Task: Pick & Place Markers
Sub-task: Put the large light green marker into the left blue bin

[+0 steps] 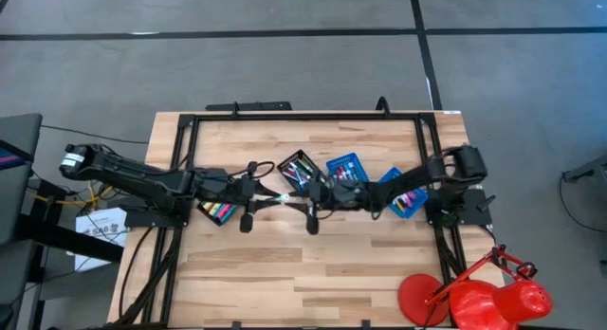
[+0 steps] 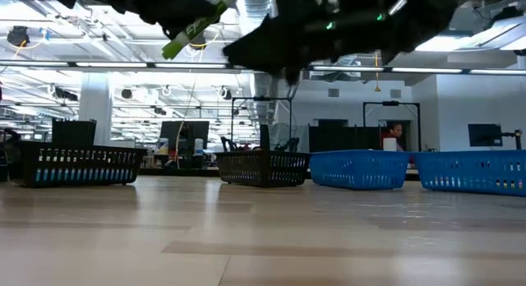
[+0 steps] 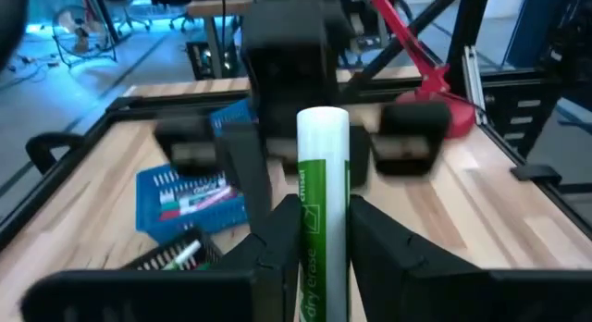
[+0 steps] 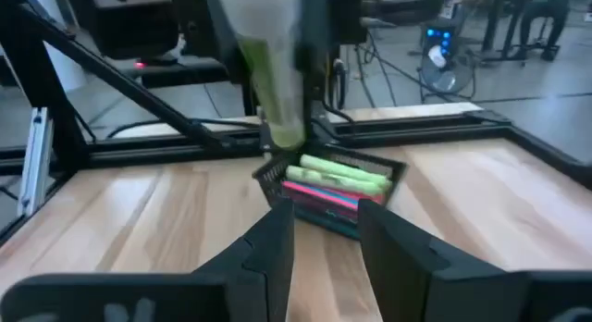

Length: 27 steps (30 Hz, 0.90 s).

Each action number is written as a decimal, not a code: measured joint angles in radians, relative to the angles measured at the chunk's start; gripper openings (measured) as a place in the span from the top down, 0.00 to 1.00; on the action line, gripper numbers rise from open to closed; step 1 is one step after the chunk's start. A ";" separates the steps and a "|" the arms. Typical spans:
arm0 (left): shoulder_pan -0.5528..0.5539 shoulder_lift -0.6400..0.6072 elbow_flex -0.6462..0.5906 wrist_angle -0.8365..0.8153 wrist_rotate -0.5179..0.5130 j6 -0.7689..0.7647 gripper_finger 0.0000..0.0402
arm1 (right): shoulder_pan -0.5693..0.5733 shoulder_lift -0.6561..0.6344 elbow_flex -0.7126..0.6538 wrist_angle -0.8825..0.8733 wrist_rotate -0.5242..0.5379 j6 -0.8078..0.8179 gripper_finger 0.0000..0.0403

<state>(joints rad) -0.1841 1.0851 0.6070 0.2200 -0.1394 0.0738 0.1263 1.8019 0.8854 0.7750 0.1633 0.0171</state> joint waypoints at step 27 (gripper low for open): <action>-0.001 0.069 0.001 0.050 -0.011 -0.003 0.80 | -0.003 0.180 0.226 0.014 -0.053 -0.070 0.67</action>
<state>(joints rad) -0.1848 1.1542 0.6083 0.2699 -0.1505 0.0708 0.1238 1.9823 1.1110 0.7886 0.1100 -0.0529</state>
